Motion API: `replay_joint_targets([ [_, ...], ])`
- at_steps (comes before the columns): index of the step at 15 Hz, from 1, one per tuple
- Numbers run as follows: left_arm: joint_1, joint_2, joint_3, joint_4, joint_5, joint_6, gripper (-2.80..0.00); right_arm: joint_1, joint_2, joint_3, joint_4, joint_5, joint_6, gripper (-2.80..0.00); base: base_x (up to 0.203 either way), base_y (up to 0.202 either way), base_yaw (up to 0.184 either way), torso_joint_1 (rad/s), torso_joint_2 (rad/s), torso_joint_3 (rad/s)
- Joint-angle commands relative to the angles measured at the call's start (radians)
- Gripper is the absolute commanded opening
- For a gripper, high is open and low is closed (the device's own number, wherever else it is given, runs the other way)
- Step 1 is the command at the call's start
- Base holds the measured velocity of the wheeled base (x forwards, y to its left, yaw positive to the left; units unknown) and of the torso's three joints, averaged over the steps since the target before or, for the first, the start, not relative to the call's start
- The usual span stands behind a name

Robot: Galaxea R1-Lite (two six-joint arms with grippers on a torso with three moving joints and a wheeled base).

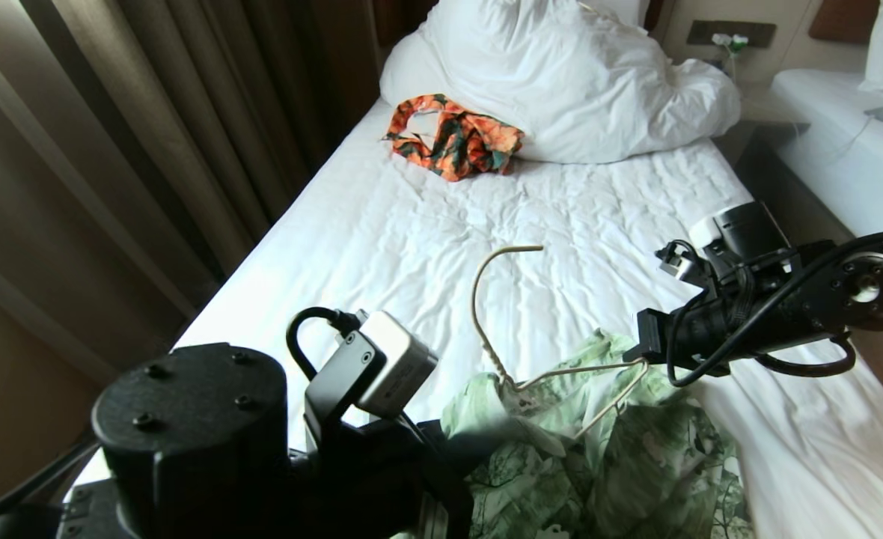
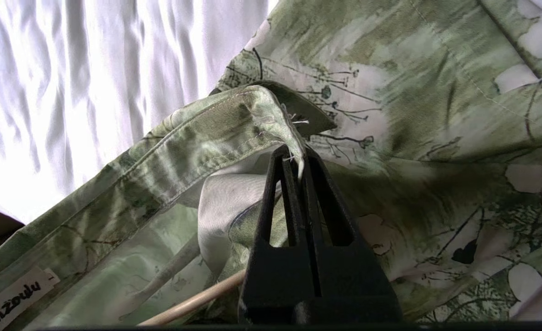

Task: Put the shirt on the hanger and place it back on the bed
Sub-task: Hook the other side of the shirt onto the hanger

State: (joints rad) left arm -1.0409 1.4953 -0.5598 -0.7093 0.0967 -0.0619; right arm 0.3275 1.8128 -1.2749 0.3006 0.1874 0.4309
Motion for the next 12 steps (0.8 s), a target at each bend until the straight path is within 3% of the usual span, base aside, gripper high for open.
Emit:
replay_joint_targets([
  [1, 0.002, -0.039, -0.001, 0.021, 0.001, -0.001, -2.8, -0.015, -0.024, 0.018, 0.002, 0.001, 0.002, -2.8, 0.0, 0.0, 0.0, 0.0, 0.0, 0.0],
  [6, 0.005, -0.089, -0.014, 0.094, 0.0, -0.001, -2.8, -0.03, -0.082, 0.034, 0.003, 0.001, 0.001, -2.8, 0.0, 0.0, 0.0, 0.0, 0.0, 0.0],
  [12, -0.016, -0.068, -0.021, 0.096, 0.001, -0.001, -2.8, -0.022, -0.189, 0.028, 0.006, 0.002, -0.001, -2.8, 0.0, 0.0, 0.0, 0.0, 0.0, 0.0],
])
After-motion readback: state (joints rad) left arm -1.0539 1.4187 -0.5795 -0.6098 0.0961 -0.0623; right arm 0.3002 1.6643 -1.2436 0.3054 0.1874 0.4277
